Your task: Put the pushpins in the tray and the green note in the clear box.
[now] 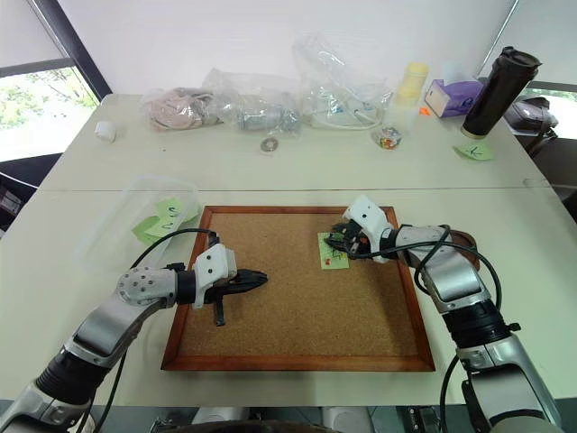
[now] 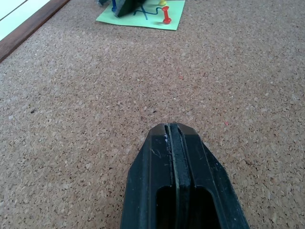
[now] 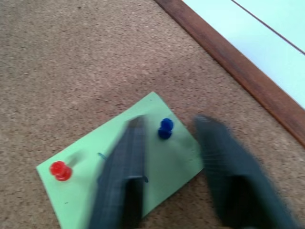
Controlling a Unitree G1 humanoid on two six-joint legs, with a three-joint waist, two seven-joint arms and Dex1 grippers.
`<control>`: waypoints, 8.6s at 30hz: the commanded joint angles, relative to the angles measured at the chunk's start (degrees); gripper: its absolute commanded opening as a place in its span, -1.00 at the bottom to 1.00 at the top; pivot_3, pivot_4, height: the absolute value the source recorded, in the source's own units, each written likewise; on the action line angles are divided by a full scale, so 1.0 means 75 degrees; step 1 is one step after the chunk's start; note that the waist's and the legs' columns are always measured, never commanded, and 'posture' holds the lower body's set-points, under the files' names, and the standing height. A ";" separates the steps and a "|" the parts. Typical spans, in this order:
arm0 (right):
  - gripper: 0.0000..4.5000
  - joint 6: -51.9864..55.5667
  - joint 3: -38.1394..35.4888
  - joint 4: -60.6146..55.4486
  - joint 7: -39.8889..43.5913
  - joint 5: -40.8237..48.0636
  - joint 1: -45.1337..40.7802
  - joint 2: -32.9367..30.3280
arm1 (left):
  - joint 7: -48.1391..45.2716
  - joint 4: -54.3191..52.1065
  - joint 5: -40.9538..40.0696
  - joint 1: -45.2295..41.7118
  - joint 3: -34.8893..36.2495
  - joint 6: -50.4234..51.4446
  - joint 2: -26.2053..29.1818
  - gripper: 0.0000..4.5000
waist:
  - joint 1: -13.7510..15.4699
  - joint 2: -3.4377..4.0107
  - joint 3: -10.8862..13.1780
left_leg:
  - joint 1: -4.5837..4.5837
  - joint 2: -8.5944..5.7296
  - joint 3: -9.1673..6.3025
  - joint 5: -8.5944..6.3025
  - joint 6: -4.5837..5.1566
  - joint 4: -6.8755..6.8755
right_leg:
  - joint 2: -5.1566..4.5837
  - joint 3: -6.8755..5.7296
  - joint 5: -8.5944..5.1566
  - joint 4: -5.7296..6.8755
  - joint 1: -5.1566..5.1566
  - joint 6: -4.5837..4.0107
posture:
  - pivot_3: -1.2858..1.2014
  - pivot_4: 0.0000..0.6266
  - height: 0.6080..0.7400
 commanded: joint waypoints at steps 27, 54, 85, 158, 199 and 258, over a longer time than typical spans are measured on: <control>-0.95 0.1349 -0.2595 -0.1556 -0.0348 0.1193 0.0098 -0.0782 | -0.0182 0.0372 0.0381 0.0304 -0.0297 -0.0245 0.0105 -1.00 | 0.0013 0.0004 0.0000 | 0.0001 0.0000 -0.0002 -0.0011 0.0019 -0.0007 | -0.0004 0.0002 0.0000 -0.0001 0.0002 0.0000 | 0.03 -0.52 1.00; -0.95 0.0798 -0.4692 0.0405 -0.1015 0.1170 0.2663 -0.1210 | -0.0246 0.0535 0.0532 0.0122 -0.0342 -0.0322 -0.0039 -1.00 | 0.0026 0.0083 -0.0047 | 0.0017 0.0000 0.0005 -0.0023 0.0042 -0.0005 | 0.0000 0.0006 0.0000 -0.0008 0.0029 0.0000 | 0.03 -0.52 1.00; 0.98 0.1588 -0.5079 -0.0848 -0.0979 0.2277 0.2637 -0.1260 | -0.0286 0.0642 0.0596 0.0151 -0.0329 -0.0462 -0.0069 -1.00 | 0.0027 0.0086 -0.0049 | 0.0018 0.0000 0.0003 -0.0023 0.0043 -0.0005 | 0.0000 0.0006 0.0000 -0.0009 0.0030 0.0000 | 0.03 -0.52 1.00; -0.96 0.0947 -0.5330 -0.0967 -0.0593 0.1977 0.3255 -0.1673 | -0.0375 0.1149 0.0977 0.0118 -0.0685 -0.0982 -0.0246 -1.00 | 0.0174 0.0089 -0.0059 | 0.0015 -0.0005 -0.0001 -0.0031 0.0056 -0.0003 | -0.0007 0.0006 0.0000 -0.0020 0.0035 0.0000 | 0.03 -0.52 1.00; 0.97 0.2128 -0.4212 -0.2874 -0.0616 0.3142 0.3039 -0.1196 | -0.0343 0.1020 0.1068 0.0169 -0.0635 -0.0945 -0.0218 -1.00 | 0.0181 0.0130 -0.0085 | 0.0019 -0.0005 0.0001 -0.0032 0.0058 -0.0002 | -0.0001 0.0010 0.0000 -0.0020 0.0041 0.0000 | 0.03 -0.52 1.00; -0.99 0.1258 -0.1572 -0.3605 -0.0444 0.1830 0.2079 -0.0384 | -0.0290 0.1037 0.1073 0.0232 -0.0635 -0.0907 -0.0220 -1.00 | 0.0171 0.0100 -0.0093 | 0.0015 -0.0005 -0.0009 -0.0032 0.0058 -0.0002 | -0.0002 0.0003 -0.0001 -0.0020 0.0033 -0.0001 | 0.03 -0.52 1.00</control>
